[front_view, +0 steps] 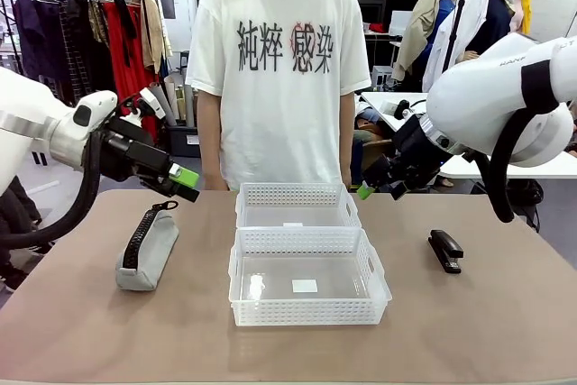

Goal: Distribute items into two baskets.
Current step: Pick up the Pencil pouch that the person points to.

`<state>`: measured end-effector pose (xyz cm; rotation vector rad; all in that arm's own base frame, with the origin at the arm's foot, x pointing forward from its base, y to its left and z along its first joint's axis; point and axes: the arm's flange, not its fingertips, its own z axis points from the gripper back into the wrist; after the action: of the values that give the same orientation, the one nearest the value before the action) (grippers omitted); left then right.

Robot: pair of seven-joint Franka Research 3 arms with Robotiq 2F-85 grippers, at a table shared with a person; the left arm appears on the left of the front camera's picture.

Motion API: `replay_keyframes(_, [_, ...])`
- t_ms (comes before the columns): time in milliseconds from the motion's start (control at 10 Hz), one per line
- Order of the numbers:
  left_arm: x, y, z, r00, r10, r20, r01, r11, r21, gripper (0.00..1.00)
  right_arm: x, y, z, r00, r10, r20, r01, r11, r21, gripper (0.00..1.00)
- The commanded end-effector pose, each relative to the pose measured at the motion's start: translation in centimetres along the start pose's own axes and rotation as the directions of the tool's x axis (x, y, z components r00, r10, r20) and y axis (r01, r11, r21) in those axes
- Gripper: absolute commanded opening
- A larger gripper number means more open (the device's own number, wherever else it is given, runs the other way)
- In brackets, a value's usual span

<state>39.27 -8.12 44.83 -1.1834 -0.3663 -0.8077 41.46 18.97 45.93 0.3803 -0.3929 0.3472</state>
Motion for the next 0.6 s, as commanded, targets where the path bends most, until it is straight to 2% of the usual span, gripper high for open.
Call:
replay_keyframes(0, [0.3,0.1,0.2,1.000,-0.018,0.022,0.018,1.000,0.005,1.00,0.0,0.0,0.0,1.000,0.000,0.000,0.000,1.000,0.000,1.00])
replay_keyframes(100, [0.8,0.2,0.1,0.994,-0.047,0.095,0.057,0.994,-0.095,1.00,0.9,-0.5,0.3,0.997,-0.062,0.034,0.056,0.985,0.166,1.00])
replay_keyframes(200, [1.2,0.0,0.7,0.986,-0.057,0.159,0.080,0.987,-0.141,1.00,1.8,-0.8,0.8,0.988,-0.140,0.071,0.118,0.962,0.247,1.00])
replay_keyframes(500, [1.3,-1.2,2.2,0.945,-0.094,0.315,0.167,0.963,-0.212,1.00,3.1,-1.1,3.1,0.960,-0.273,0.058,0.223,0.877,0.426,1.00])
